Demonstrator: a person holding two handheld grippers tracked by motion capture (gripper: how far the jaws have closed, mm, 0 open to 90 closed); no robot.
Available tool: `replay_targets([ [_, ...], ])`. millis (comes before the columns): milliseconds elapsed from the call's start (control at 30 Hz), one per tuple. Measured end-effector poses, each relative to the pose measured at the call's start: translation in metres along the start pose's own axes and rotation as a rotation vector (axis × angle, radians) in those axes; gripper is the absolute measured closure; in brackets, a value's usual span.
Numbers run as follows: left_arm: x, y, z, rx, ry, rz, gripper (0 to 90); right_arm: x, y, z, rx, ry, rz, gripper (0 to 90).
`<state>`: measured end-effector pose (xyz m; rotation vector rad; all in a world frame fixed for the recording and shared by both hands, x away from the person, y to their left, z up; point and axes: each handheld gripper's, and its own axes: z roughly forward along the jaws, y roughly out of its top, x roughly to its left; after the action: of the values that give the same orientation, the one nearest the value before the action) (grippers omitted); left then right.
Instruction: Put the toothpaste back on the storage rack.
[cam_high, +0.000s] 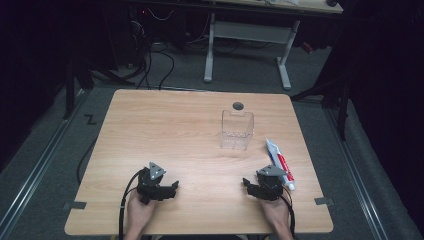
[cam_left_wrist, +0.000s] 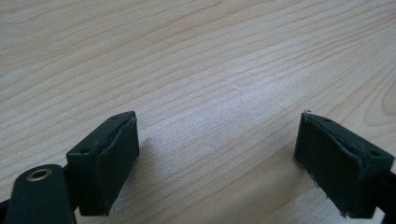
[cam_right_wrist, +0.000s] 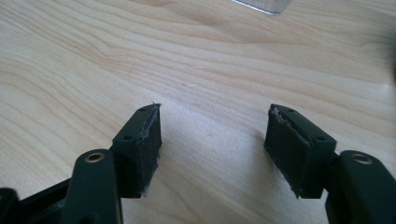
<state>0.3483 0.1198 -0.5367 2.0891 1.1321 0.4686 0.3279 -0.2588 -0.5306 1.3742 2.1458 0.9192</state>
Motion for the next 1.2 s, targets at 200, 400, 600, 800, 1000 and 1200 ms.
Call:
replay_targets([
  [200, -0.001, 0.000, 0.000, 0.000, 0.002, -0.004, 14.0, -0.004, -0.001, -0.012, -0.013, 0.010, 0.020, 40.2],
  [400, -0.001, 0.000, 0.000, 0.001, 0.003, -0.004, 14.0, -0.006, -0.005, -0.020, -0.019, 0.003, 0.022, 41.3],
  [600, -0.001, 0.000, 0.000, 0.001, 0.002, -0.004, 14.0, -0.008, -0.008, -0.024, -0.013, 0.004, 0.022, 41.7],
  [800, -0.001, 0.000, 0.000, 0.000, 0.002, -0.004, 14.0, -0.009, -0.008, -0.027, -0.002, -0.003, 0.031, 41.9],
  [1000, -0.001, 0.000, -0.001, 0.000, 0.001, -0.004, 14.0, -0.009, -0.008, -0.029, 0.000, -0.007, 0.030, 42.1],
  [1200, -0.001, -0.001, -0.001, 0.000, 0.001, -0.003, 14.0, -0.010, -0.005, -0.037, -0.042, -0.043, 0.031, 45.6],
])
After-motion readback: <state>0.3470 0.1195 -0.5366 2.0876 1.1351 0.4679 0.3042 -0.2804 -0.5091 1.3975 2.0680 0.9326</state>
